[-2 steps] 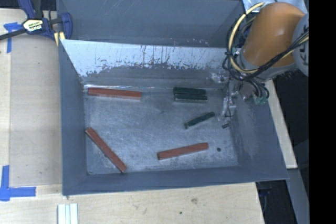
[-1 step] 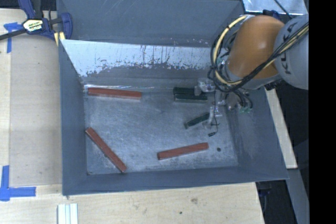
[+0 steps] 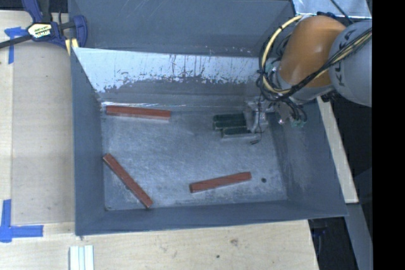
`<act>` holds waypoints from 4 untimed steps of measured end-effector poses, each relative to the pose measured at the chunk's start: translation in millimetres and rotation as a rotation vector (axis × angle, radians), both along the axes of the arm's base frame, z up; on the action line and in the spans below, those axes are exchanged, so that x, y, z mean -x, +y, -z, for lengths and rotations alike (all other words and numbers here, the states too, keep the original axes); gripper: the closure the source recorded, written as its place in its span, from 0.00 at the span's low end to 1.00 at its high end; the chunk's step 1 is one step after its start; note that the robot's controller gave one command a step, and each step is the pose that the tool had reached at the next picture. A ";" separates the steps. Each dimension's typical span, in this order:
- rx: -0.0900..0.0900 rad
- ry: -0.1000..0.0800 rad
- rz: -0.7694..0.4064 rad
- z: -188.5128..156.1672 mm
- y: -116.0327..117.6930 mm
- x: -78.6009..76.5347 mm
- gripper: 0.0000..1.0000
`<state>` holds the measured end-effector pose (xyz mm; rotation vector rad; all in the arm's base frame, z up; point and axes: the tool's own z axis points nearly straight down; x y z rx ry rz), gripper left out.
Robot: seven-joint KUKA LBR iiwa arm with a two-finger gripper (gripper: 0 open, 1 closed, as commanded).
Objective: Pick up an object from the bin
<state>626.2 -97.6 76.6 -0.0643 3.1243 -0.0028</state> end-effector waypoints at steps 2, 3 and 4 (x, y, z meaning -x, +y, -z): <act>0.001 0.000 -0.002 0.1 0.1 0.1 1.00; 0.000 0.009 -0.003 4.5 0.3 3.1 0.00; 0.000 0.004 -0.003 0.3 0.2 0.7 1.00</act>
Offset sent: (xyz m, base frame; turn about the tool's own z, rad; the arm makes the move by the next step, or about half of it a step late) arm 0.0000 0.0000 0.0000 0.0000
